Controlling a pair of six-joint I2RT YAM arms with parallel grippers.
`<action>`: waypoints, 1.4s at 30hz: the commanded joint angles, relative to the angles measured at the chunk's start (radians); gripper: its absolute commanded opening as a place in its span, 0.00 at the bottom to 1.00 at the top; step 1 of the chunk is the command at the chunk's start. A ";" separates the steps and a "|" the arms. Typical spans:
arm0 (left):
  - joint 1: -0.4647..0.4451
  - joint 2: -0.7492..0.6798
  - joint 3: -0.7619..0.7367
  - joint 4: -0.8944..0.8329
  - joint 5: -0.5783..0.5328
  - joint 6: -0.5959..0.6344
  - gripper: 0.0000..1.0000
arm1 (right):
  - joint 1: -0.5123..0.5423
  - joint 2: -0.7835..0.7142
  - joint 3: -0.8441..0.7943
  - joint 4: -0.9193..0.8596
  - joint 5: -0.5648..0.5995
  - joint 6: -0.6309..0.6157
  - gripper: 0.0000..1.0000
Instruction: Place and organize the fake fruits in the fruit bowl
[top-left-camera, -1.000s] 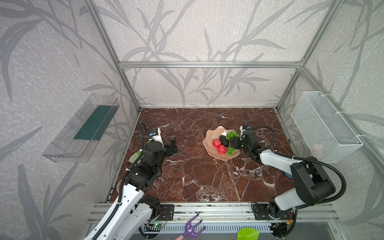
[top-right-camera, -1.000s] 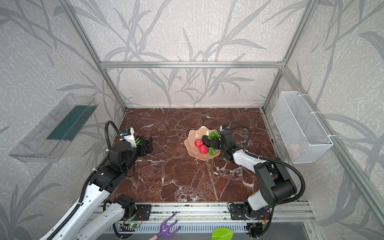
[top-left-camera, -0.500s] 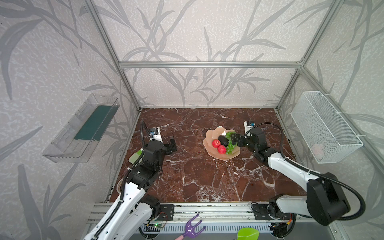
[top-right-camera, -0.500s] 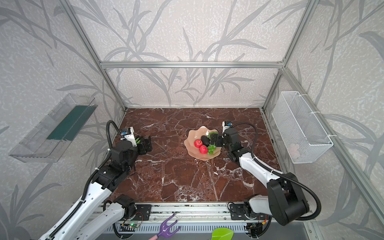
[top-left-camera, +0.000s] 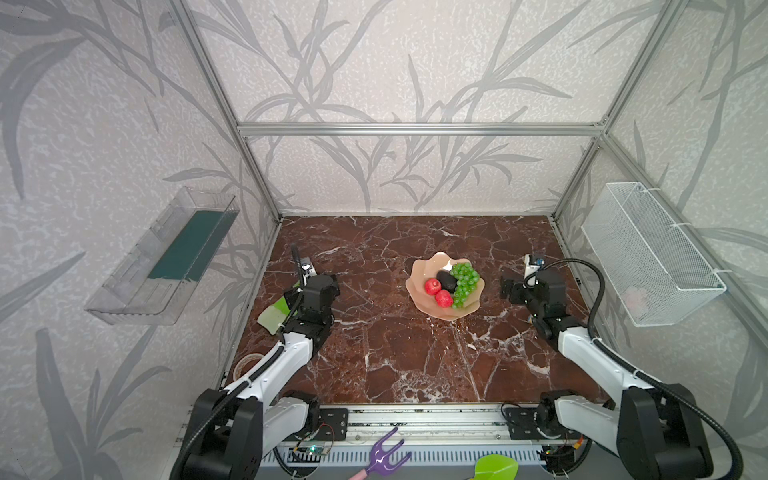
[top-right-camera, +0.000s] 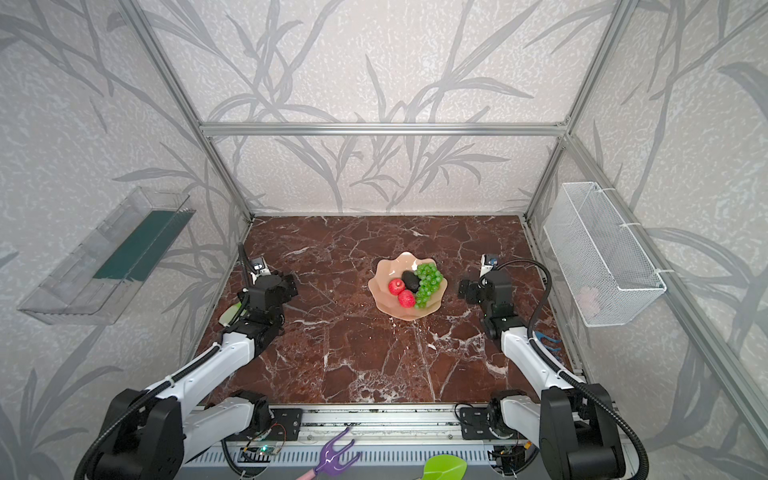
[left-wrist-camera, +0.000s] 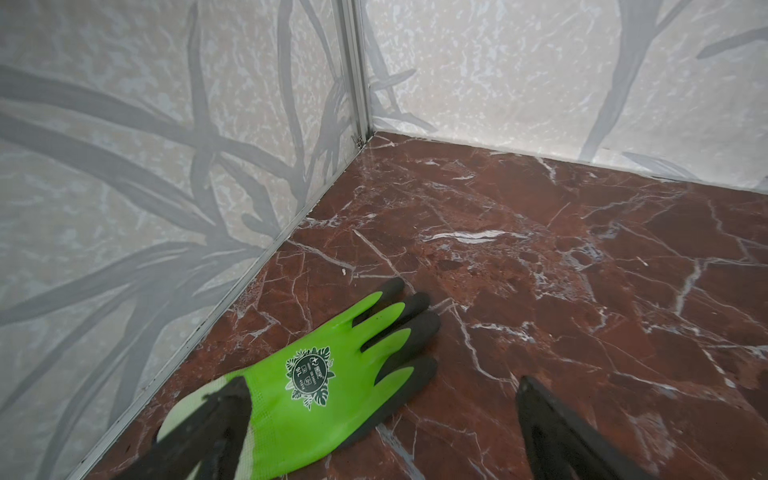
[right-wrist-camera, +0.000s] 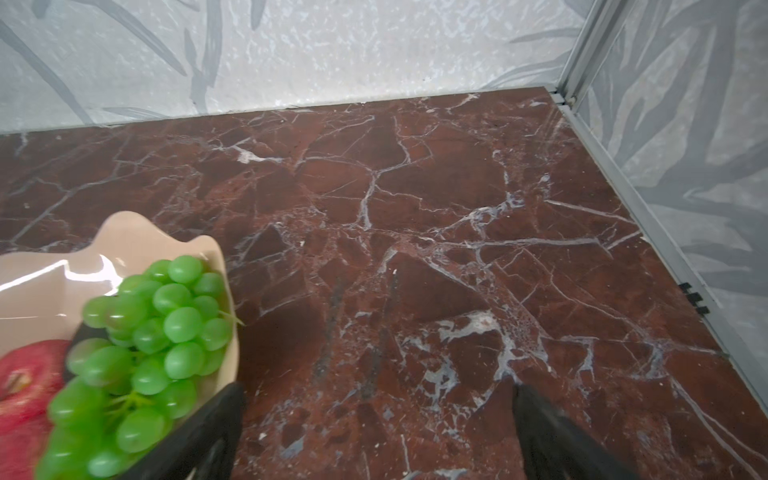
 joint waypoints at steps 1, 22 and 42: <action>0.076 0.105 -0.038 0.276 0.061 0.023 0.99 | -0.006 0.069 -0.080 0.301 0.083 -0.085 0.99; 0.174 0.194 -0.065 0.341 0.411 0.212 0.99 | -0.017 0.440 -0.152 0.847 -0.026 -0.148 0.99; 0.168 0.422 -0.091 0.654 0.330 0.178 0.99 | -0.014 0.433 -0.114 0.764 -0.016 -0.149 0.99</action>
